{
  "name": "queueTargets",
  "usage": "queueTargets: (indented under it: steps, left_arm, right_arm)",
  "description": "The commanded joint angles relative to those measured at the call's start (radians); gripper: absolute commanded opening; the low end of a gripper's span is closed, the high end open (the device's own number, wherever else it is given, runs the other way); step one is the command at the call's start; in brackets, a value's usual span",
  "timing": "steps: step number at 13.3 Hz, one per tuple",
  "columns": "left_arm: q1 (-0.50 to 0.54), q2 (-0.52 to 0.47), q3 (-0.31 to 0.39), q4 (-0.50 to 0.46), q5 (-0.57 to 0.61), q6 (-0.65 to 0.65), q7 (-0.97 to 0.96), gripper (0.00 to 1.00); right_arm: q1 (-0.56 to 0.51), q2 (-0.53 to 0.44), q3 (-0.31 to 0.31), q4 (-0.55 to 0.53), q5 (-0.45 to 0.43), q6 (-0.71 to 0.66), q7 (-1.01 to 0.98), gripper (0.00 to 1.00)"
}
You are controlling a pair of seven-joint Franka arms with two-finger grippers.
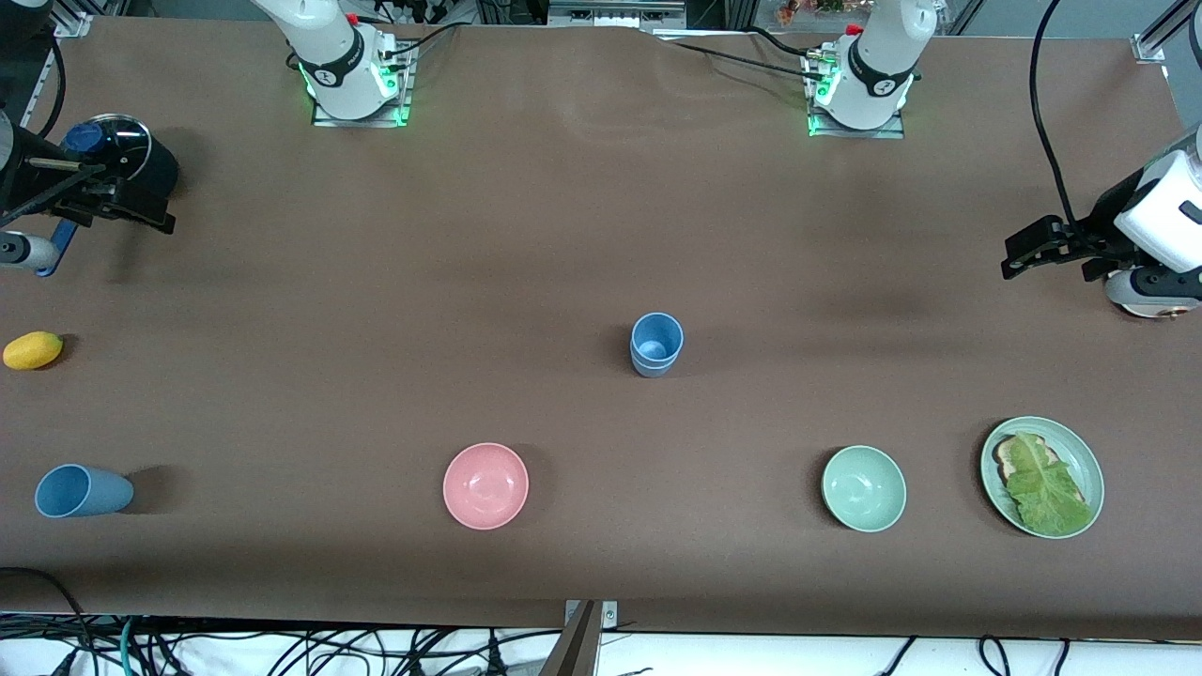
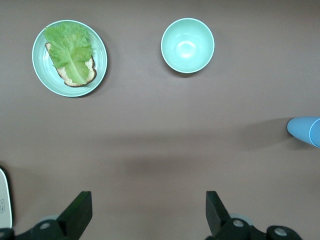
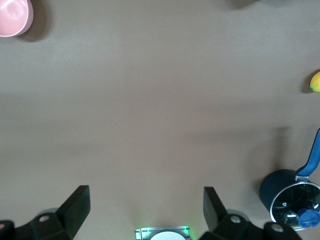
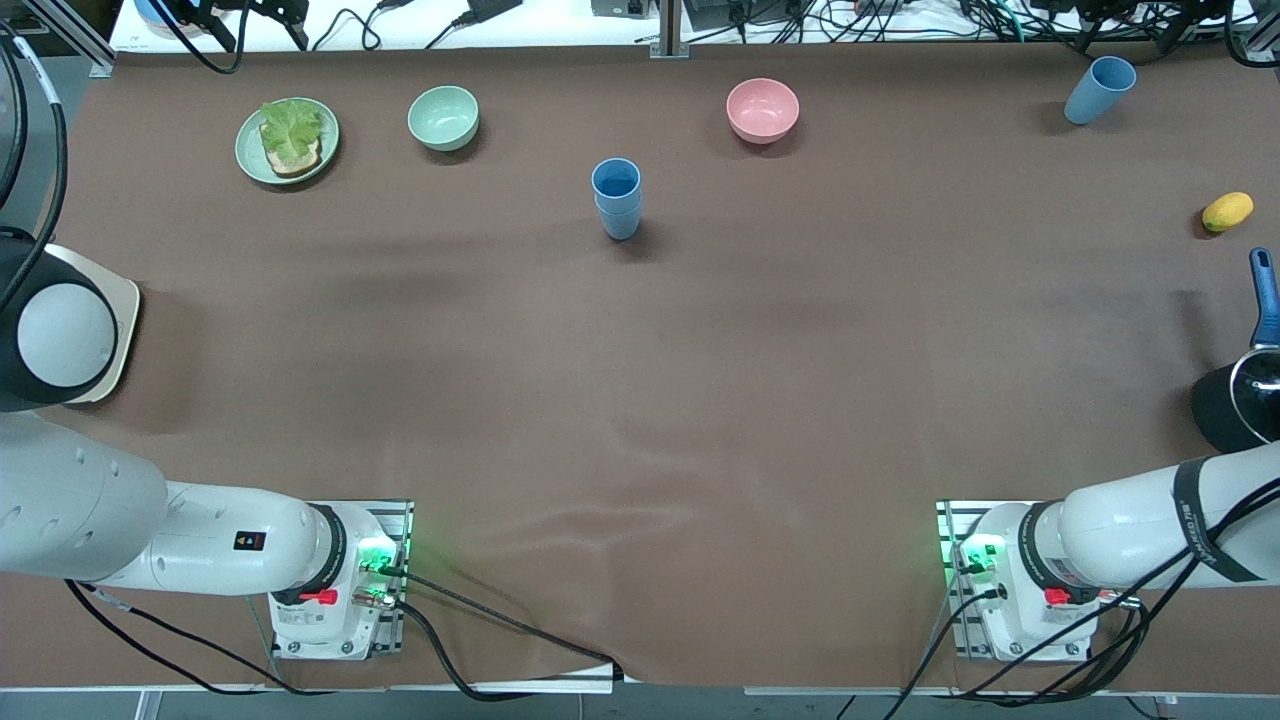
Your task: Stack blue cups with both arms
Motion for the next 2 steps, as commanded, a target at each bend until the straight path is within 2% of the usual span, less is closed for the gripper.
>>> queueTargets:
  steps: [1, 2]
  left_arm:
    - [-0.004, 0.009, -0.001, 0.022, 0.025, -0.008, 0.019, 1.00]
    - [-0.004, 0.007, -0.001, 0.022, 0.025, -0.008, 0.019, 1.00]
  right_arm:
    - [-0.006, -0.010, -0.001, 0.005, 0.002, -0.005, -0.004, 1.00]
    - [-0.006, -0.010, -0.001, 0.005, 0.003, -0.005, -0.004, 1.00]
